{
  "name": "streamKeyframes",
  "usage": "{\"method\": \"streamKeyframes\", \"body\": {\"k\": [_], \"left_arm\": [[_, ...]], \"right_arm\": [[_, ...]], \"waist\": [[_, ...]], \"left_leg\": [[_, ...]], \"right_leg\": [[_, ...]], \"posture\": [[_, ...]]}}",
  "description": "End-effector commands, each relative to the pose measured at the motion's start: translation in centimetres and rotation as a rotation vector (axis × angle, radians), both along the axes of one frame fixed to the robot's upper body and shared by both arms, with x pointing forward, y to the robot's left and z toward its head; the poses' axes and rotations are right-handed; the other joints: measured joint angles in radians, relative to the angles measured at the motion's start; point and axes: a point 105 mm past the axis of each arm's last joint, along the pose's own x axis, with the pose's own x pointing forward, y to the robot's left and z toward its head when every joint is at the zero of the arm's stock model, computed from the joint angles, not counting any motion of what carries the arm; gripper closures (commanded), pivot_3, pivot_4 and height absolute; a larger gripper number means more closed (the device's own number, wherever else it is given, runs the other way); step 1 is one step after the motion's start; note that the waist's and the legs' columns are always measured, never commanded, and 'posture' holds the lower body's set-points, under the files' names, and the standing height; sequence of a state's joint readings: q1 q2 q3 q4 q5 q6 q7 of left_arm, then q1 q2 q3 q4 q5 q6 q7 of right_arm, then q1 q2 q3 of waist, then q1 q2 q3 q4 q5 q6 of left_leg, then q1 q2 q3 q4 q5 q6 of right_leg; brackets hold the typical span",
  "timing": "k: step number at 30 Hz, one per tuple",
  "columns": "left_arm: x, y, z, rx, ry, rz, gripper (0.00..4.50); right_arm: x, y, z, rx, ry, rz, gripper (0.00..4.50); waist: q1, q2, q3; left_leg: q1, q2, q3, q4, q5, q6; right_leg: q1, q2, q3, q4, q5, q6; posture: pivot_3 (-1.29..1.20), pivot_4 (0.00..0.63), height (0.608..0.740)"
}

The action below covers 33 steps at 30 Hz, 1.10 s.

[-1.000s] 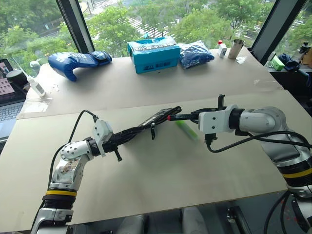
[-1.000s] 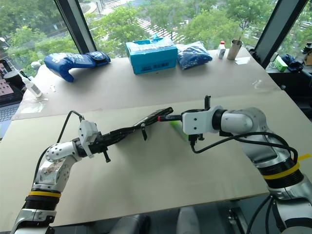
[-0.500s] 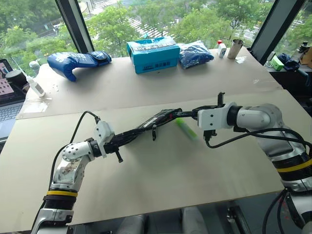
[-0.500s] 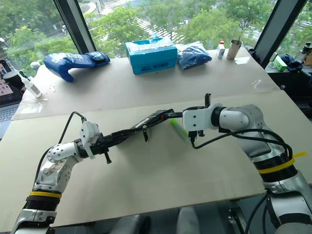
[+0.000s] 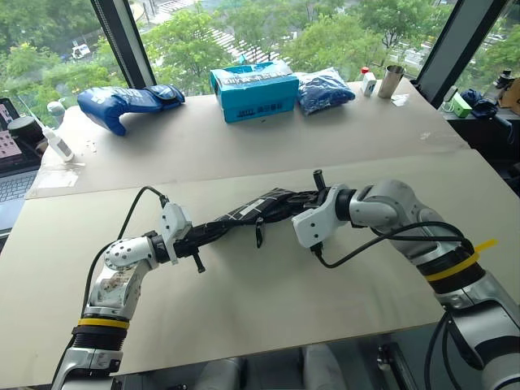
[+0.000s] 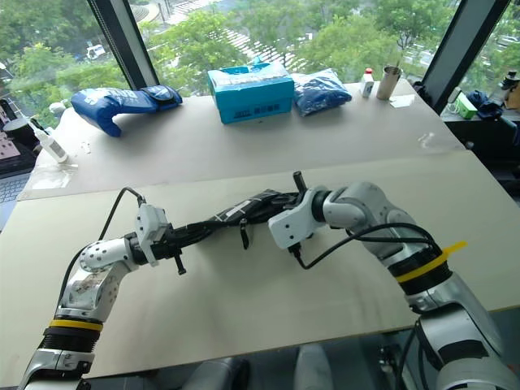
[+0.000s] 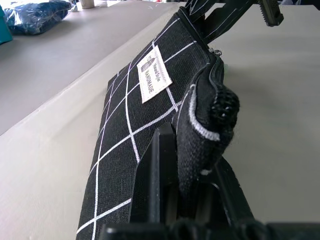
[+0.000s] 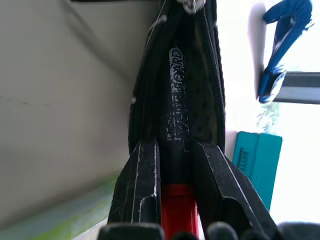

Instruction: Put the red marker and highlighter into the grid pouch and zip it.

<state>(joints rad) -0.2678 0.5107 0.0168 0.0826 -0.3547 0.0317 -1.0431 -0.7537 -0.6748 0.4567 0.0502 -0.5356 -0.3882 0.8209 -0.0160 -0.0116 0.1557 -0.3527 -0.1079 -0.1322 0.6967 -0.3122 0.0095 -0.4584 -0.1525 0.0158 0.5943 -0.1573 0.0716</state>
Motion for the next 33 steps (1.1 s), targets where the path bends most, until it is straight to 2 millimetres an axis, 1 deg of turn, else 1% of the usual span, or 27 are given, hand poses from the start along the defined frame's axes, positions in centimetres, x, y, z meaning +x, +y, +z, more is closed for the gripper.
{"method": "streamKeyframes", "body": {"k": [1,3,6,9,11,12,13,14,15,16,17,20,23,25,26,28,30,31,33], "left_arm": [[0.0,-0.4,1.2,-0.007,-0.046,-0.023,4.5],[0.0,-0.4,1.2,-0.008,-0.047,-0.023,4.5],[0.0,-0.3,1.3,-0.01,-0.048,-0.022,4.5],[0.0,-0.3,1.3,-0.012,-0.048,-0.022,4.5],[-0.1,-0.3,1.3,-0.013,-0.048,-0.021,4.5],[-0.1,-0.3,1.3,-0.013,-0.048,-0.02,4.5],[-0.1,-0.3,1.3,-0.013,-0.048,-0.019,4.5],[-0.2,-0.2,1.3,-0.013,-0.048,-0.018,4.5],[-0.2,-0.2,1.3,-0.013,-0.047,-0.015,4.5],[-0.2,-0.1,1.3,-0.012,-0.047,-0.013,4.5],[-0.2,-0.1,1.3,-0.012,-0.046,-0.011,4.5],[-0.1,0.2,1.4,-0.013,-0.045,0.007,4.5],[0.3,0.7,1.4,-0.007,-0.056,0.04,4.5],[0.7,1.1,1.5,-0.007,-0.061,0.067,4.5],[0.8,1.2,1.5,-0.007,-0.061,0.075,4.5],[1.1,1.6,1.6,-0.011,-0.06,0.096,4.5],[1.2,1.8,1.7,-0.014,-0.059,0.105,4.5],[1.2,1.8,1.7,-0.012,-0.06,0.108,4.5],[1.3,1.9,1.7,-0.009,-0.061,0.114,4.5]], "right_arm": [[-0.6,2.2,-0.1,-0.021,-0.077,0.13,3.98],[-1.1,3.0,-0.9,-0.017,-0.065,0.176,3.98],[-1.8,3.6,-2.1,-0.015,-0.03,0.23,3.98],[-1.7,4.1,-2.3,0.018,-0.01,0.232,3.98],[-1.1,4.0,-2.0,0.042,0.009,0.2,3.98],[-0.8,3.7,-1.8,0.053,0.038,0.169,3.48],[-0.6,3.3,-1.6,0.059,0.06,0.143,2.98],[-0.2,2.9,-1.2,0.073,0.066,0.115,2.76],[0.4,2.2,-0.6,0.094,0.082,0.063,2.31],[0.6,1.5,-0.4,0.092,0.132,0.037,2.11],[0.5,0.9,-0.3,0.089,0.171,0.024,2.11],[1.5,-0.4,3.4,0.242,0.181,-0.032,2.11],[2.1,-2.6,6.8,0.38,0.221,-0.101,2.11],[2.0,-4.5,8.4,0.494,0.336,-0.17,2.11],[1.7,-5.1,8.9,0.537,0.391,-0.185,2.11],[1.0,-6.4,9.3,0.629,0.535,-0.216,2.11],[1.3,-8.1,9.0,0.705,0.605,-0.304,2.11],[1.4,-8.9,8.3,0.728,0.628,-0.351,2.11],[1.3,-9.6,7.3,0.763,0.663,-0.418,2.11]], "waist": [[-0.001,0.0,0.0],[-0.002,0.0,0.0],[-0.002,0.0,0.0],[-0.003,0.0,0.0],[-0.004,0.0,0.0],[-0.005,0.0,0.0],[-0.005,0.0,0.0],[-0.006,0.0,0.0],[-0.006,0.0,0.0],[-0.007,0.0,0.0],[-0.006,0.0,0.0],[-0.003,0.0,0.0],[-0.002,0.0,0.0],[-0.001,0.0,0.0],[0.0,0.0,0.0],[0.001,0.0,0.0],[0.002,0.0,0.0],[0.002,0.0,0.0],[0.003,0.0,0.0]], "left_leg": [[0.0,0.0,0.0,0.0,0.0,0.0],[0.0,0.0,0.0,0.0,0.0,-0.001],[0.0,0.001,0.0,0.0,0.0,-0.001],[0.0,0.001,0.0,0.0,0.0,-0.001],[0.0,0.001,0.0,0.0,0.0,-0.001],[0.0,0.001,0.0,0.0,0.0,-0.001],[0.0,0.001,0.0,0.0,0.0,-0.001],[0.0,0.002,0.0,0.0,0.0,-0.001],[0.0,0.002,0.0,0.0,0.0,-0.001],[0.0,0.002,0.0,0.0,0.0,-0.001],[0.0,0.002,0.0,0.0,0.0,-0.001],[0.0,0.002,-0.001,0.0,0.0,-0.001],[0.0,0.002,-0.001,0.0,0.0,-0.001],[0.0,0.002,-0.001,0.0,0.0,-0.001],[0.0,0.002,-0.001,0.0,0.0,-0.001],[0.0,0.003,-0.001,-0.001,-0.001,-0.001],[0.0,0.003,-0.002,-0.001,-0.001,-0.001],[0.0,0.003,-0.002,-0.001,-0.001,-0.001],[0.0,0.003,-0.002,-0.001,-0.001,-0.001]], "right_leg": [[0.0,0.001,0.0,0.0,0.0,0.0],[0.0,0.001,0.0,0.0,0.0,-0.001],[0.0,0.002,0.0,0.0,0.001,-0.001],[0.0,0.002,0.0,0.0,0.001,-0.001],[0.0,0.003,0.0,0.0,0.001,-0.002],[0.0,0.003,0.0,0.0,0.001,-0.002],[0.0,0.003,0.0,0.0,0.001,-0.002],[0.0,0.004,0.0,0.0,0.001,-0.002],[0.0,0.004,0.0,0.0,0.001,-0.002],[0.0,0.004,0.0,0.0,0.001,-0.002],[0.0,0.004,0.0,0.0,0.001,-0.002],[0.0,0.004,0.0,-0.001,0.001,-0.002],[0.0,0.004,0.001,-0.001,0.002,-0.003],[0.0,0.004,0.001,-0.001,0.002,-0.003],[0.0,0.004,0.0,-0.001,0.002,-0.003],[0.0,0.004,0.0,-0.001,0.002,-0.003],[0.0,0.004,0.0,-0.001,0.002,-0.003],[0.0,0.004,0.0,-0.001,0.002,-0.003],[0.0,0.004,0.001,-0.001,0.002,-0.003]], "posture": [[0.0,0.15,0.74],[0.0,0.15,0.74],[0.0,0.15,0.74],[0.0,0.15,0.74],[0.0,0.15,0.74],[0.0,0.15,0.74],[0.0,0.15,0.74],[0.0,0.15,0.74],[0.0,0.15,0.74],[0.0,0.15,0.74],[0.0,0.15,0.74],[0.0,0.15,0.74],[0.0,0.15,0.74],[0.0,0.15,0.74],[0.0,0.15,0.74],[0.0,0.15,0.74],[0.0,0.15,0.74],[0.0,0.15,0.74],[0.0,0.15,0.74]]}}
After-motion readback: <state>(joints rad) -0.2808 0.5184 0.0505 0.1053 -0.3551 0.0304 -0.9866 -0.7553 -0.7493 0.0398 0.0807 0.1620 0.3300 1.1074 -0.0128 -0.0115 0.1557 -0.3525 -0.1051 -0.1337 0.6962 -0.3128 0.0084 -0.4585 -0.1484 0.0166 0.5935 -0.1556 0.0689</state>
